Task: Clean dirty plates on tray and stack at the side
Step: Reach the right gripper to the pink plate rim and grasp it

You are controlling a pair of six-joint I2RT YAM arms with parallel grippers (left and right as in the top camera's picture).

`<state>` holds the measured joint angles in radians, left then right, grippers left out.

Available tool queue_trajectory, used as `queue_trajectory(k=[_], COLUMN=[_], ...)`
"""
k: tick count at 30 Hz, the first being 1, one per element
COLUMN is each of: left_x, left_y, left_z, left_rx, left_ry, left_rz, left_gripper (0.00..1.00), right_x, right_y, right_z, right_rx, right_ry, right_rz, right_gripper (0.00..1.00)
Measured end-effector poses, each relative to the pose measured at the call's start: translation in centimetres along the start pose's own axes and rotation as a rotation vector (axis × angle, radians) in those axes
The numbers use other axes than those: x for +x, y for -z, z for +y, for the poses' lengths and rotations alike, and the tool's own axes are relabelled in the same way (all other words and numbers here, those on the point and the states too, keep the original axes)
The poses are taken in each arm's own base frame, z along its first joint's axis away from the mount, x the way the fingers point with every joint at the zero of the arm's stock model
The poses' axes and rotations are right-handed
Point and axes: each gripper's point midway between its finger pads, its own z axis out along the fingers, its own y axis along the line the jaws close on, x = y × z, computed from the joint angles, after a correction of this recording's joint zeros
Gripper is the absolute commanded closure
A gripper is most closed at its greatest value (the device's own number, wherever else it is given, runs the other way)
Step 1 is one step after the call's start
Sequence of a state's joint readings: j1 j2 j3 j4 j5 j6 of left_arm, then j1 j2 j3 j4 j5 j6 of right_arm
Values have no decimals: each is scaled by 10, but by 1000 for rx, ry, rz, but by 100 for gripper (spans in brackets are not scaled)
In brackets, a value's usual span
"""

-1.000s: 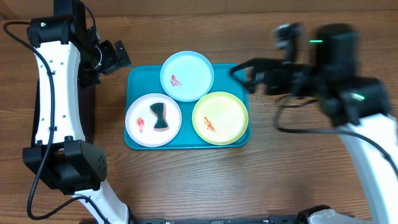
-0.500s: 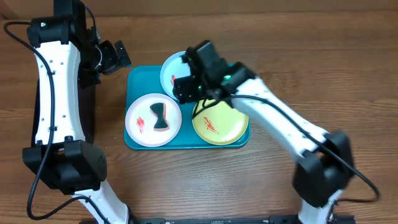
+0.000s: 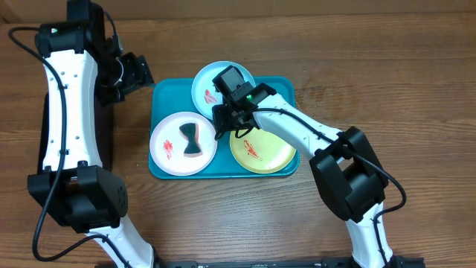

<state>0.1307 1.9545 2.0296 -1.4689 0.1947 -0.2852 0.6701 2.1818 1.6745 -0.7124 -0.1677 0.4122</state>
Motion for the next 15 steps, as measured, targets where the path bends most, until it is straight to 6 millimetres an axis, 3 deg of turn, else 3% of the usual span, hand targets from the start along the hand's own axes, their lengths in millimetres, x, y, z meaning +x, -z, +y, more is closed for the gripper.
queue_trajectory(k=[8,15], left_x=[9,10], left_y=[-16,-18], left_z=[6,7], left_rx=[-14,-16], left_ry=[9,11], left_rz=[48,53], left_gripper=[19,19], right_x=[0,6], right_y=[-9,-17], right_z=[0,2], right_rx=[-13,-26], right_ry=[-2,-7], right_rz=[3,29], right_gripper=[55,63])
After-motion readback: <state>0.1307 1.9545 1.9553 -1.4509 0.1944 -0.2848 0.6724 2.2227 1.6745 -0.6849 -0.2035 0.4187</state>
